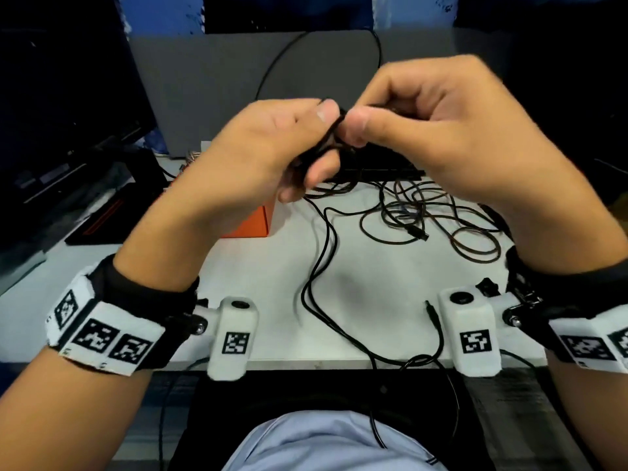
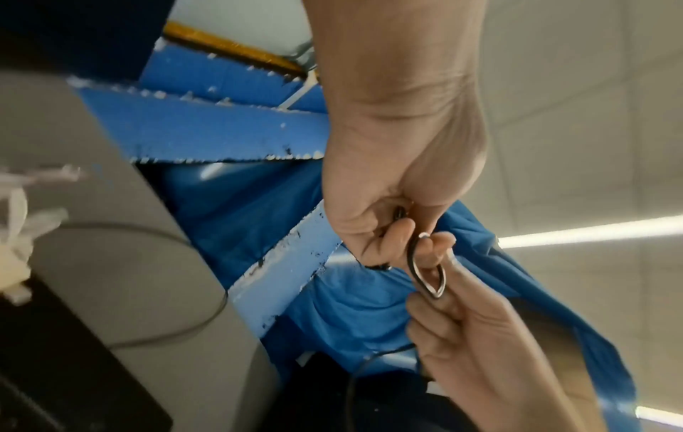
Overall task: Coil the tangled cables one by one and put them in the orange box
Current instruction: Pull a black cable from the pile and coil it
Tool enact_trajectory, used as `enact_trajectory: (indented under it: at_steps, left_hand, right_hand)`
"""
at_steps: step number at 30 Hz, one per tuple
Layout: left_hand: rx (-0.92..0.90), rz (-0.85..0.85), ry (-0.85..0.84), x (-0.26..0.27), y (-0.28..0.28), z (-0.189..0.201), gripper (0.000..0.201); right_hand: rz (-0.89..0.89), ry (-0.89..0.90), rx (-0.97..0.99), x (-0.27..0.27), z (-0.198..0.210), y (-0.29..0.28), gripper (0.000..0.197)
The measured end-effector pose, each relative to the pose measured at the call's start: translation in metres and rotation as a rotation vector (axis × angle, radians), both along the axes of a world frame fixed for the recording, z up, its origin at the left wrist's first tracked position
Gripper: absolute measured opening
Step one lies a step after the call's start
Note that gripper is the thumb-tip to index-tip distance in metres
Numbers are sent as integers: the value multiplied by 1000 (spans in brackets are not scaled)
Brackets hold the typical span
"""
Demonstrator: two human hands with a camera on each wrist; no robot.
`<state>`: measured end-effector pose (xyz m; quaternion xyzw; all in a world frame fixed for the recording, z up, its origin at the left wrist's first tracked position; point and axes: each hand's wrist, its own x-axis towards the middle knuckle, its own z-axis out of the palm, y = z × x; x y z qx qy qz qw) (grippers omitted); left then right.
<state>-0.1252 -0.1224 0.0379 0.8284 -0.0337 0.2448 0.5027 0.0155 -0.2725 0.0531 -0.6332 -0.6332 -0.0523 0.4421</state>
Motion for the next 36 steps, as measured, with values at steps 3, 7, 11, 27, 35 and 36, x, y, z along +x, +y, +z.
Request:
enact_trajectory:
  at_steps: [3, 7, 11, 27, 35, 36]
  left_hand:
    - [-160, -89, -58, 2, -1, -1, 35]
    - [-43, -13, -118, 6, -1, -3, 25]
    - [-67, 10, -218, 7, -7, -7, 26]
    - [-791, -432, -140, 15, -18, -11, 32]
    - [-639, -334, -94, 9, -15, -2, 31]
    - [-587, -272, -96, 8, -15, 0, 29]
  right_hand:
    - [9, 101, 108, -3, -3, 6, 20]
    - [-58, 160, 46, -2, -8, 12, 24]
    - [-4, 225, -96, -12, -11, 13, 35]
    - [-188, 49, 168, -19, -23, 25, 39]
    - [-147, 159, 222, -23, -19, 24, 33]
    - [-164, 151, 239, -23, -20, 25, 34]
